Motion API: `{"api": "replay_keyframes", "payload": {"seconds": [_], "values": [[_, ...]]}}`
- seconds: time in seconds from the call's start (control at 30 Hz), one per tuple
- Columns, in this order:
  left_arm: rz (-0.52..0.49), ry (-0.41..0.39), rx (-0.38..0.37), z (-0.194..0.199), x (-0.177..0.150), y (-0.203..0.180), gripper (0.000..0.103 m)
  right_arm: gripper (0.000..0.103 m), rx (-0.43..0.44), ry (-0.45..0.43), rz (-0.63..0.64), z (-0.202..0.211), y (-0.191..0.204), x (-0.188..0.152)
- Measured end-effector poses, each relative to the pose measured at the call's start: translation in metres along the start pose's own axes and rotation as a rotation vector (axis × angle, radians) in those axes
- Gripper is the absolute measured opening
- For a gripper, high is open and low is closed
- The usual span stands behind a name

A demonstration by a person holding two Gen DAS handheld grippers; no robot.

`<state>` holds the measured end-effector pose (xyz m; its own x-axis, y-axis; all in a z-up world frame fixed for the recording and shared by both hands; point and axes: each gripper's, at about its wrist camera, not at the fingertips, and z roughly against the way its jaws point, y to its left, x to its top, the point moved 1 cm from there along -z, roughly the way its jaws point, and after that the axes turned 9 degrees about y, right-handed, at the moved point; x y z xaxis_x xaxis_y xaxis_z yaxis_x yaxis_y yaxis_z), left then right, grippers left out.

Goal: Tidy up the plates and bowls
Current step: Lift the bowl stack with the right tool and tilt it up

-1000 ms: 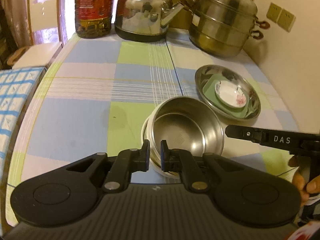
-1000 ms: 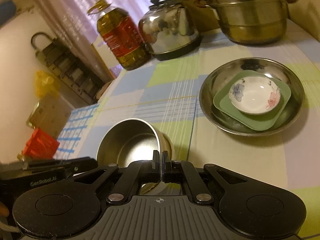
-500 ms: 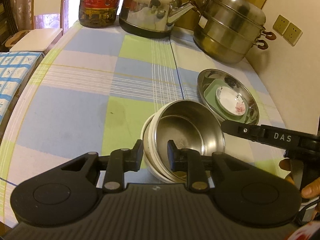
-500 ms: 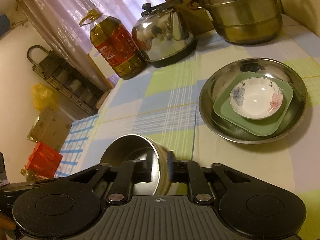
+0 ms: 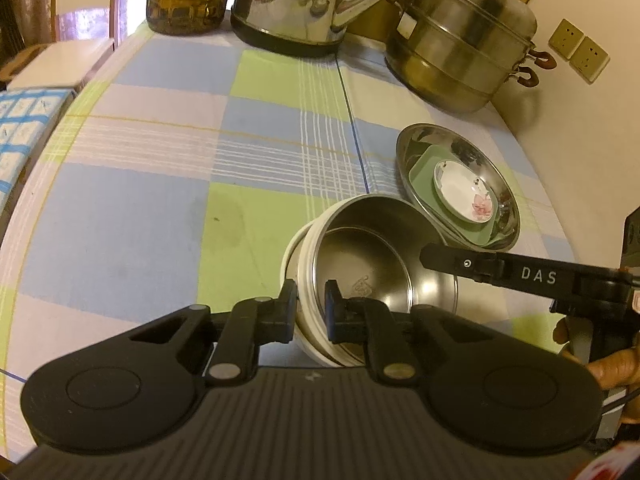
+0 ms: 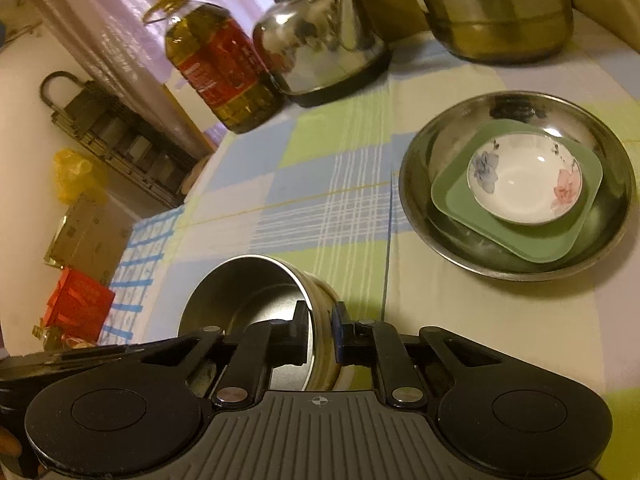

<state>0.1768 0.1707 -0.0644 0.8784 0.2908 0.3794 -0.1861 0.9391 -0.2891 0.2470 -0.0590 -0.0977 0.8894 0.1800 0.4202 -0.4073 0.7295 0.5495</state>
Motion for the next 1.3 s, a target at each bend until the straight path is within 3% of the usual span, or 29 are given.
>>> {"api": "replay_keyframes", "payload": {"seconds": [0.4,0.7,0.87,1.03,1.3], "values": [[-0.015,0.052,0.006,-0.005,0.015,0.001,0.012,0.012,-0.07,0.158,-0.166,-0.002,0.005,0.027],[-0.034,0.049,0.02,-0.005,0.017,-0.001,0.013,0.013,-0.102,0.143,-0.137,-0.001,0.012,0.025],[-0.041,0.041,0.029,-0.004,0.019,0.0,0.024,0.014,-0.122,0.121,-0.105,0.001,0.019,0.022],[-0.048,0.055,0.028,-0.009,0.019,0.0,0.03,0.039,-0.137,0.098,-0.101,0.005,0.02,0.019],[-0.045,0.09,0.033,-0.026,0.017,0.004,0.032,0.041,-0.137,0.126,-0.168,-0.009,0.01,0.007]]}}
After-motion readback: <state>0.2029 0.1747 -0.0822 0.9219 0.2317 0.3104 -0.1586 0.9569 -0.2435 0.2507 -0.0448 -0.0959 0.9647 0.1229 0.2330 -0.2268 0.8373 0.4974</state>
